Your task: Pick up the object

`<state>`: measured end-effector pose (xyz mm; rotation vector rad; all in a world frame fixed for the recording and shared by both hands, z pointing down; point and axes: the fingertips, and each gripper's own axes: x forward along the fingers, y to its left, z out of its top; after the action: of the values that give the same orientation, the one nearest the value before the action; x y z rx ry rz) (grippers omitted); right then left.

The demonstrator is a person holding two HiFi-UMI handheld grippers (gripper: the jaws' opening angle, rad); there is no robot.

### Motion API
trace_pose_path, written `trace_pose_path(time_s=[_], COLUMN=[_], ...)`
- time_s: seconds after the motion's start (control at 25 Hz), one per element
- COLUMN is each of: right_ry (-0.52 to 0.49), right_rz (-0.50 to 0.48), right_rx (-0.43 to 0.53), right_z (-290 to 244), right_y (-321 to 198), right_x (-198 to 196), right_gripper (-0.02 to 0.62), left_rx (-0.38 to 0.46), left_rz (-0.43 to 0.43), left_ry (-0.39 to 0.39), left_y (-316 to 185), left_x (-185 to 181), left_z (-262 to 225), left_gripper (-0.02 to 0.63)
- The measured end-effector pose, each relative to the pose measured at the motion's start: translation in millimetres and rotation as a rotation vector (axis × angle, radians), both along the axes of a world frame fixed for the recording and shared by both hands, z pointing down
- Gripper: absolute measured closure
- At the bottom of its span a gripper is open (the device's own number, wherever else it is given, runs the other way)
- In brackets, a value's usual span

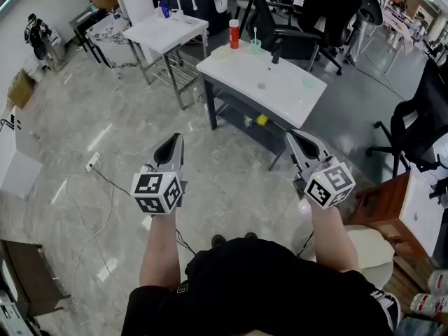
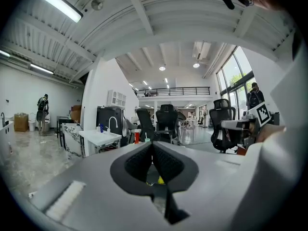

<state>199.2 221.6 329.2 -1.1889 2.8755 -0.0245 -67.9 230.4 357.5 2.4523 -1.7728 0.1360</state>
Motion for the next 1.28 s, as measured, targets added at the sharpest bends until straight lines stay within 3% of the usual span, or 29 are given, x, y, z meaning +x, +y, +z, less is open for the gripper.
trace_pose_path(time_s=[0.4, 0.48, 0.68, 1.0, 1.28], right_ry=[0.002, 0.002, -0.008, -0.016, -0.025], right_rz=[-0.032, -0.032, -0.023, 0.013, 0.030], right_rx=[0.002, -0.004, -0.033, -0.037, -0.037], right_z=[6.3, 8.5, 14.1, 18.7, 22.0], right_y=[10.3, 11.6, 13.5, 16.0, 11.4], right_x=[15.6, 20.4, 40.1, 84.6, 98.2], right_gripper=[0.581, 0.578, 0.465, 0.420, 0.391], left_rx=[0.008, 0.001, -0.012, -0.017, -0.025], left_rz=[-0.002, 0.006, 0.020, 0.007, 0.027], left_ry=[-0.009, -0.010, -0.006, -0.002, 0.000], left_y=[10.8, 12.1, 15.0, 19.3, 14.3], left_x=[22.0, 27.6, 45.5, 74.7, 86.1], left_z=[-1.2, -0.5, 0.0, 3.2, 6.7], left_gripper=[0.591, 0.564, 0.488, 0.416, 0.379])
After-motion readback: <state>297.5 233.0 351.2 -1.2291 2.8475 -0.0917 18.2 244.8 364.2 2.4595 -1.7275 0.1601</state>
